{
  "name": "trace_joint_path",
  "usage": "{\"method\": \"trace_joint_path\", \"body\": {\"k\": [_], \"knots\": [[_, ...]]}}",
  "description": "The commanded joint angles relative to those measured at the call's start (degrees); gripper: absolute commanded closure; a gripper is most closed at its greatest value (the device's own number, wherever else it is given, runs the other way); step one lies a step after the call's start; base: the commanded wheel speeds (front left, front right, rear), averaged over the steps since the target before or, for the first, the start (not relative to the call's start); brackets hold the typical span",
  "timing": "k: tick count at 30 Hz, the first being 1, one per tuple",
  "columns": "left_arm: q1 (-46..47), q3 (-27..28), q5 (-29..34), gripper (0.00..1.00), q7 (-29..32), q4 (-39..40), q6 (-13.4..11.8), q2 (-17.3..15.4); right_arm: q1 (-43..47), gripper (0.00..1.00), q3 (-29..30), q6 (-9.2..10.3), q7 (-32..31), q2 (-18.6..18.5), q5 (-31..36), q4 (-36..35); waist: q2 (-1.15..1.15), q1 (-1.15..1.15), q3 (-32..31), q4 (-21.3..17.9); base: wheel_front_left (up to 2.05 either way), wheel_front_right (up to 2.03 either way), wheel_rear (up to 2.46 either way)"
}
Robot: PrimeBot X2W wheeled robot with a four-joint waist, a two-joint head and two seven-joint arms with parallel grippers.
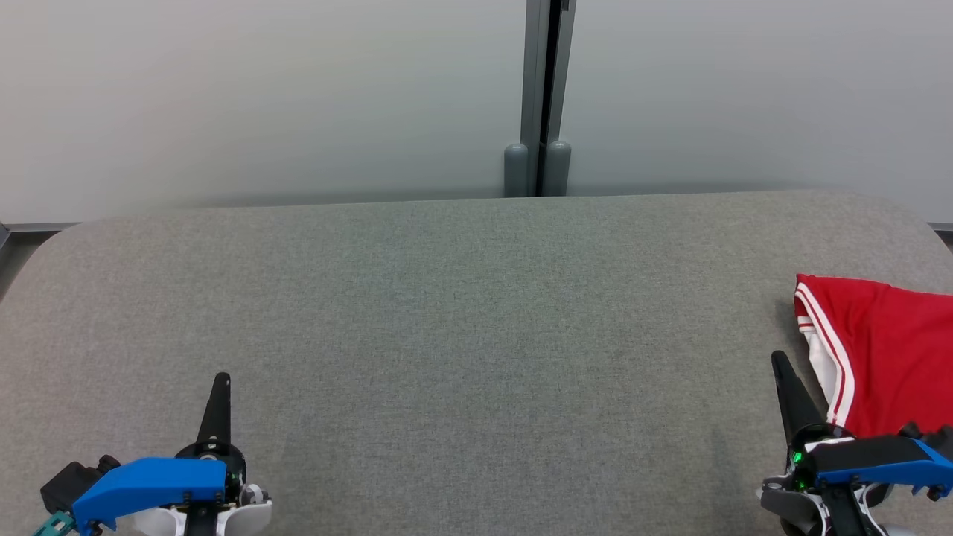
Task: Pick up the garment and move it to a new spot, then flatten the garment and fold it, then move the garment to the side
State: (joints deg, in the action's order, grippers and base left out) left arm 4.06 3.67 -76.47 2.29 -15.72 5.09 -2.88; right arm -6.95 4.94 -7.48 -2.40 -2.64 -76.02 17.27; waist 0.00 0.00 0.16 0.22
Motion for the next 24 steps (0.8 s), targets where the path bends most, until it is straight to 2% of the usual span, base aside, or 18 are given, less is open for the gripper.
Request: {"method": "trace_joint_path", "body": {"k": [1, 24], "knots": [[1.4, 0.6, -1.5, 1.0, 0.5, 0.7, 0.5, 0.0, 0.2, 1.0, 0.3, -0.02, -0.5, -0.3, -1.6, -0.9, -0.01, 0.0, 0.0, 0.0, 0.0, 0.0, 0.0], [2.2, 2.3, -11.0, 1.0, 3.1, 1.4, 1.9, 0.0, 0.8, 1.0, 1.2, -0.02, -3.1, -0.4, -11.4, -2.6, -0.01, 0.0, 0.0, -0.1, 0.0, 0.0, 0.0]]}}
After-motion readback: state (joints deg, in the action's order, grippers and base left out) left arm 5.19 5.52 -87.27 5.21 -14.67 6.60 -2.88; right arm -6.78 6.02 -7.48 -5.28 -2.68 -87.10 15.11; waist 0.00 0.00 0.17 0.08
